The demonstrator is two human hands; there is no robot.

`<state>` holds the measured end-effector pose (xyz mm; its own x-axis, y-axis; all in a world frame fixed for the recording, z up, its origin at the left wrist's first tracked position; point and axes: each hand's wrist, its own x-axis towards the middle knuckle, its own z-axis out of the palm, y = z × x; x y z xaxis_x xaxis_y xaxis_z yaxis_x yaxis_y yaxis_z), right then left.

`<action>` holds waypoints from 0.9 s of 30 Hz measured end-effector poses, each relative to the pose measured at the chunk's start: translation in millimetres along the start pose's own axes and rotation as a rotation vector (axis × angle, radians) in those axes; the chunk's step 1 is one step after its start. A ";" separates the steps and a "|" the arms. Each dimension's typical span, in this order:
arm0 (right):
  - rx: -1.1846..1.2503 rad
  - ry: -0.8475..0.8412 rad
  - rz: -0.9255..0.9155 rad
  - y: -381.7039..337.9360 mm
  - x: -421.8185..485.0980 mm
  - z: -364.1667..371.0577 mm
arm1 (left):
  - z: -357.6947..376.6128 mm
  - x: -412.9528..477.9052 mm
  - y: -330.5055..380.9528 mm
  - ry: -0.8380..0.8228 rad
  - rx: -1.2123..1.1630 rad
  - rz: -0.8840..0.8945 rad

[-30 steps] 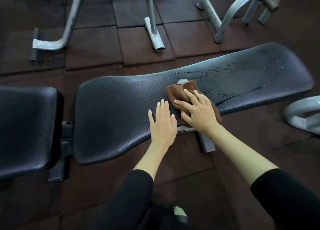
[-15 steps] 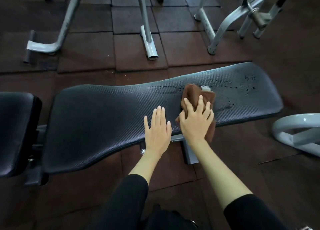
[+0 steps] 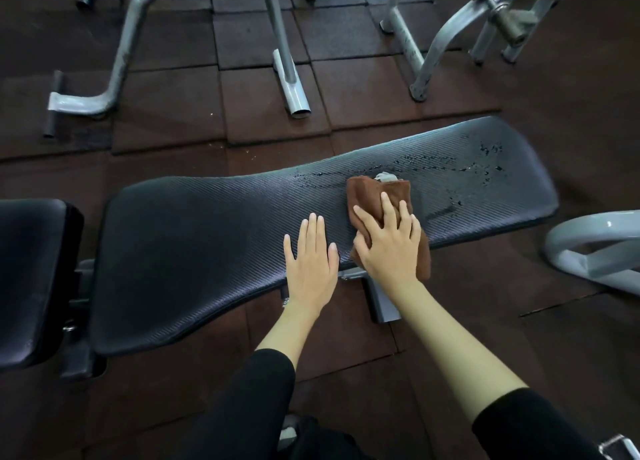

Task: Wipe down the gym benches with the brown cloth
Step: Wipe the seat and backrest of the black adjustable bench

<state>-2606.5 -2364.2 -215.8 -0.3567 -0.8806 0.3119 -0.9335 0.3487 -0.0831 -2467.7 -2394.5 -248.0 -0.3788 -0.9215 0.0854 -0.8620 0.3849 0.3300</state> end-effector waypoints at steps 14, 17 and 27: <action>-0.037 -0.020 -0.267 51.8 10.6 -11.6 | 3.0 7.2 44.1 0.050 -0.045 -0.033; -0.031 -0.034 -0.239 85.8 19.7 -21.1 | 4.8 11.4 75.0 0.050 -0.061 0.036; -0.058 -0.039 0.005 189.0 51.1 -53.4 | 18.1 21.1 154.7 0.033 -0.025 0.013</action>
<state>-2799.3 -2326.1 -165.1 -0.3639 -0.8900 0.2747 -0.9284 0.3704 -0.0296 -2615.1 -2353.5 -212.2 -0.3787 -0.9177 0.1205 -0.8482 0.3962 0.3515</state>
